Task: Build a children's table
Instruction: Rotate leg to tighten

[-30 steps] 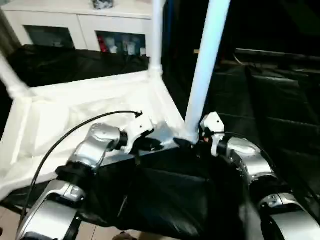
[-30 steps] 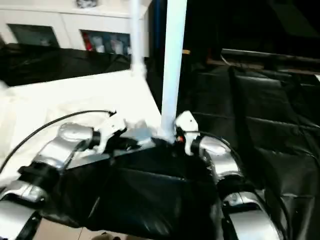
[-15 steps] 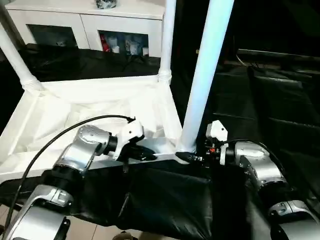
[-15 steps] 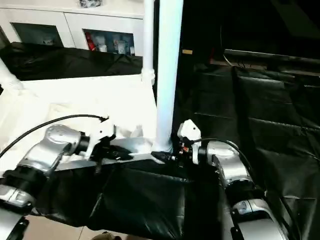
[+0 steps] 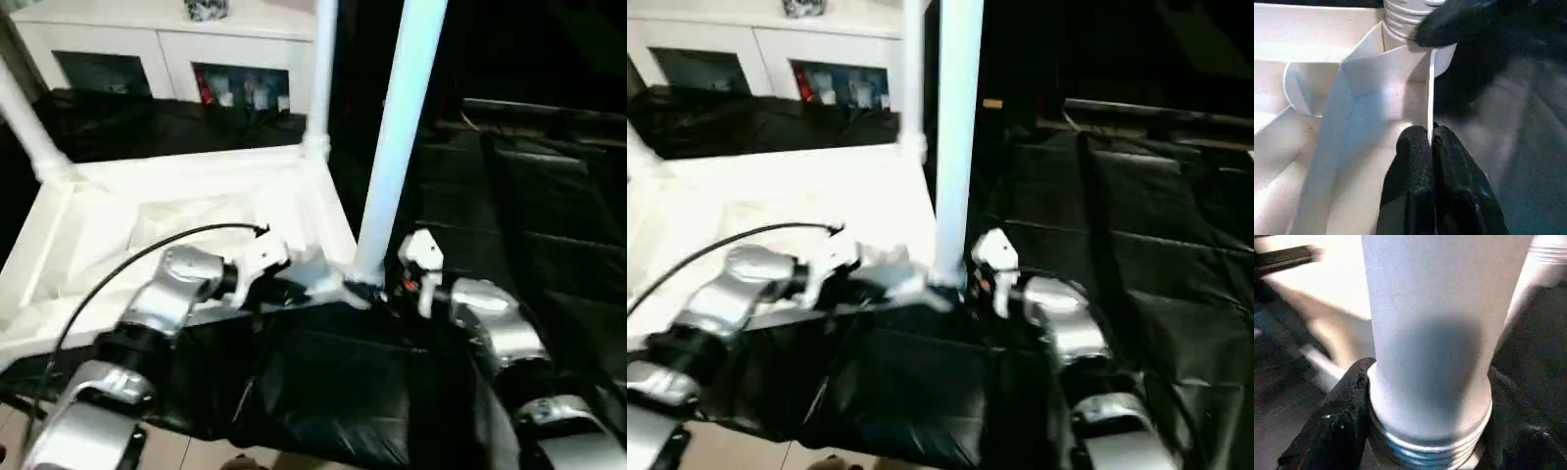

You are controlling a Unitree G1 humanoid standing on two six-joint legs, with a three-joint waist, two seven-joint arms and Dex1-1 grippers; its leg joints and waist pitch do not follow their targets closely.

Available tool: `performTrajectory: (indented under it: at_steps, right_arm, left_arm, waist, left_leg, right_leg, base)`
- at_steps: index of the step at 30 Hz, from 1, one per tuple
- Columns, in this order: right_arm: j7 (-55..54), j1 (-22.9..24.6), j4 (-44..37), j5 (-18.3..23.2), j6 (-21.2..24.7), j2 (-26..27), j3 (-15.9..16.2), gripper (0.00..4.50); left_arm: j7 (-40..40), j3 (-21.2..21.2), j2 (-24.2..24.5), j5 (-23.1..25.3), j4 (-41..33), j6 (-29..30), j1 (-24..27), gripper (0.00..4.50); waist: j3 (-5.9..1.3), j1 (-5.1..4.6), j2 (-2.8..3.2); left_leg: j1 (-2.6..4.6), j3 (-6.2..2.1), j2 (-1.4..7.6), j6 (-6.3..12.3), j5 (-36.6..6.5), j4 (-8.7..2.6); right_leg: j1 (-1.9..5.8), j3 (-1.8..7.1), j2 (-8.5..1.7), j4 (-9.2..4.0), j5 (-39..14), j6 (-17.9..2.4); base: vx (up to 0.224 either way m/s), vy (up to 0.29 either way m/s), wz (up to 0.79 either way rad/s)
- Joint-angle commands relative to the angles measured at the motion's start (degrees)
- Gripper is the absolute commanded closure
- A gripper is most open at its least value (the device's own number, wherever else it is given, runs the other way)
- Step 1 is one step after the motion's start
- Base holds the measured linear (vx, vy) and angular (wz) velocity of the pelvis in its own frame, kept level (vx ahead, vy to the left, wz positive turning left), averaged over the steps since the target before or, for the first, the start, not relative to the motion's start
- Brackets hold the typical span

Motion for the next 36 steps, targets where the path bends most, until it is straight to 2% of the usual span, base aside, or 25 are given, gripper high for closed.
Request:
performTrajectory:
  at_steps: [1, 4, 7, 8, 10, 11, 12, 15, 16, 20, 21, 23, 24, 25, 27, 28, 32, 33, 36]
  right_arm:
    - [-5.40, -0.12, 2.71, -1.49, 2.53, 4.07, 1.85, 1.74]
    - [-16.95, -2.27, 5.51, -1.87, 3.26, 8.51, 0.22, 1.74]
    - [-19.35, -3.55, 7.21, -2.69, 2.24, 10.31, 0.78, 1.74]
    - [-19.78, -3.57, 7.14, -4.07, 0.83, 10.50, 1.85, 1.74]
    - [-19.57, -3.59, 7.28, -4.13, 0.18, 10.81, 1.69, 1.19]
    - [-19.23, -3.56, 7.22, -3.99, 0.03, 10.94, 1.53, 1.19]
    - [-17.49, -3.42, 6.85, -3.21, -0.19, 11.11, 1.03, 1.05]
    - [-14.45, -3.12, 5.92, -2.40, -0.76, 10.07, 0.90, 0.76]
    - [-14.17, -3.12, 5.87, -2.53, -1.11, 9.60, 1.00, 0.66]
    - [-8.77, -2.88, 5.55, -2.80, -2.90, 4.91, 1.56, 0.66]
    - [-6.32, -2.61, 5.19, -2.77, -3.24, 3.71, 1.93, 0.66]
    - [-2.38, -2.11, 4.41, -2.54, -3.35, 2.01, 2.44, 0.66]
    - [0.30, -1.68, 3.72, -2.44, -3.46, 0.78, 2.84, 0.66]
    - [0.30, -1.68, 3.72, -2.44, -3.46, 0.78, 2.84, 0.66]
    - [8.67, -0.45, 1.05, -1.19, -2.53, -2.56, 3.54, 0.66]
    - [9.12, -0.39, 0.90, -1.10, -2.45, -2.70, 3.59, 0.66]
    - [20.17, 1.37, -3.29, 1.56, 0.36, -6.14, 5.47, 0.66]
    - [21.99, 1.68, -4.16, 2.15, 1.18, -6.62, 5.81, 0.81]
    - [27.79, 2.64, -7.04, 3.51, 3.57, -8.24, 7.20, 0.92]
  left_arm:
    - [6.57, 0.23, -3.51, 0.48, 0.40, 2.17, -2.14, 4.50]
    - [11.97, 0.56, -7.03, 0.84, 0.85, 3.99, -2.97, 4.50]
    - [14.76, 0.40, -8.88, 1.44, 1.59, 3.85, -3.54, 4.50]
    - [14.72, -0.01, -9.36, 1.61, 1.65, 3.37, -3.49, 4.50]
    - [14.58, -0.16, -9.59, 1.74, 1.61, 3.17, -3.43, 4.50]
    - [14.22, -0.28, -9.66, 1.72, 1.43, 3.08, -3.32, 4.50]
    - [12.84, -0.70, -9.53, 1.64, 0.60, 2.52, -2.83, 4.50]
    - [8.77, -1.49, -8.03, 0.87, -1.38, 1.09, -1.65, 4.50]
    - [7.60, -1.69, -7.53, 0.62, -1.83, 0.54, -1.36, 4.50]
    - [-0.58, -1.98, -3.95, -1.88, -4.56, 0.70, 0.35, 4.50]
    - [-1.98, -1.96, -3.18, -2.19, -4.74, 0.19, 0.44, 4.50]
    - [-3.92, -1.93, -2.12, -2.57, -4.80, 0.01, 0.45, 4.50]
    - [-5.32, -2.00, -1.32, -2.70, -4.77, -0.45, 0.46, 4.50]
    - [-5.32, -2.00, -1.32, -2.70, -4.77, -0.45, 0.46, 4.50]
    - [-8.98, -1.85, 0.62, -3.09, -4.22, -1.50, 0.14, 4.50]
    - [-9.14, -1.84, 0.69, -3.13, -4.19, -1.51, 0.12, 4.50]
    - [-12.63, -1.78, 2.51, -4.16, -4.12, -1.27, 0.11, 4.50]
    - [-13.36, -1.93, 2.87, -4.37, -4.26, -1.10, 0.19, 4.50]
    - [-16.92, -2.45, 4.19, -5.42, -4.87, -0.29, 0.70, 4.50]
  waist:
    - [-3.12, -0.24, 0.24]
    - [-3.27, -0.80, 0.21]
    - [-3.42, -0.96, 0.24]
    - [-3.47, -0.95, 0.09]
    - [-3.50, -0.94, 0.08]
    - [-3.48, -0.96, 0.09]
    - [-3.45, -0.92, -0.01]
    - [-3.45, -0.88, 0.15]
    - [-3.47, -0.98, 0.31]
    - [-3.91, -1.16, 0.55]
    - [-4.04, -1.03, 0.87]
    - [-4.06, -0.70, 0.81]
    - [-3.99, -0.56, 0.92]
    - [-3.96, -0.53, 0.79]
    - [-3.82, -0.37, 1.23]
    - [-3.78, -0.22, 1.08]
    - [-3.63, 0.12, 0.89]
    - [-3.64, 0.28, 0.89]
    - [-3.72, 0.51, 0.87]
  left_leg:
    - [0.67, -1.06, 2.85, -0.22, -12.81, -4.26]
    - [0.36, -1.11, 2.69, -0.26, -12.09, -4.23]
    - [0.20, -1.02, 2.57, 0.43, -11.12, -4.00]
    - [0.06, -0.99, 2.55, 0.86, -10.49, -3.91]
    - [-0.07, -0.96, 2.53, 1.34, -9.79, -3.86]
    - [-0.04, -0.96, 2.55, 1.50, -9.70, -3.87]
    - [0.02, -0.89, 2.55, 1.96, -9.76, -3.84]
    - [0.05, -0.98, 2.66, 2.21, -10.36, -3.90]
    - [-0.14, -0.99, 2.69, 2.24, -10.15, -3.93]
    - [-0.26, -0.91, 2.64, 3.27, -6.90, -3.46]
    - [-0.21, -0.83, 2.60, 3.95, -5.98, -3.20]
    - [-0.31, -0.71, 2.67, 4.94, -4.95, -3.03]
    - [-0.21, -0.61, 2.75, 5.20, -5.95, -3.02]
    - [-0.36, -0.65, 2.71, 5.34, -6.23, -3.02]
    - [-0.27, -0.72, 2.80, 5.06, -8.25, -3.07]
    - [-0.08, -0.62, 2.95, 5.04, -9.04, -3.04]
    - [-0.38, -0.70, 3.00, 4.96, -8.92, -3.03]
    - [-0.38, -0.70, 3.01, 5.07, -8.72, -3.00]
    - [-0.37, -0.70, 2.98, 5.31, -8.06, -2.90]
  right_leg:
    - [2.04, 3.28, -5.55, -4.93, -14.60, -12.05]
    - [2.19, 3.22, -5.45, -4.78, -13.14, -11.83]
    - [2.34, 3.20, -5.40, -4.66, -10.27, -12.06]
    - [2.45, 3.22, -5.42, -4.51, -9.03, -12.17]
    - [2.52, 3.22, -5.42, -4.43, -7.82, -12.30]
    - [2.50, 3.20, -5.38, -4.38, -7.45, -12.39]
    - [2.47, 3.19, -5.37, -4.38, -7.13, -12.68]
    - [2.52, 3.20, -5.47, -4.44, -7.55, -12.77]
    - [2.61, 3.21, -5.45, -4.33, -6.82, -12.89]
    - [2.83, 3.13, -5.34, -3.47, 0.56, -14.66]
    - [2.78, 3.04, -5.17, -3.20, 3.05, -15.42]
    - [2.81, 2.95, -4.98, -2.91, 6.01, -16.10]
    - [2.74, 2.87, -4.95, -2.95, 5.95, -16.38]
    - [2.90, 2.84, -4.92, -2.94, 5.58, -16.37]
    - [2.84, 2.75, -5.01, -3.24, 2.14, -16.09]
    - [2.69, 2.83, -4.99, -3.43, 0.71, -15.98]
    - [2.70, 2.85, -5.09, -3.47, -1.57, -15.71]
    - [2.69, 2.90, -5.11, -3.46, -1.93, -15.53]
    - [2.57, 2.89, -5.09, -3.38, -1.81, -15.59]
  base:
    - [0.000, 0.000, 0.00]
    - [0.000, 0.000, 0.00]
    - [0.000, 0.000, 0.00]
    - [0.000, 0.000, 0.00]
    - [0.000, 0.000, 0.00]
    - [0.000, 0.000, 0.00]
    - [0.000, 0.000, 0.00]
    - [0.000, 0.000, 0.00]
    - [0.000, 0.000, 0.00]
    - [0.000, 0.000, 0.00]
    - [0.000, 0.000, 0.00]
    - [0.000, 0.000, 0.00]
    - [0.000, 0.000, 0.00]
    - [0.000, 0.000, 0.00]
    - [0.000, 0.000, 0.00]
    - [0.000, 0.000, 0.00]
    - [0.000, 0.000, 0.00]
    - [0.000, 0.000, 0.00]
    - [0.000, 0.000, 0.00]
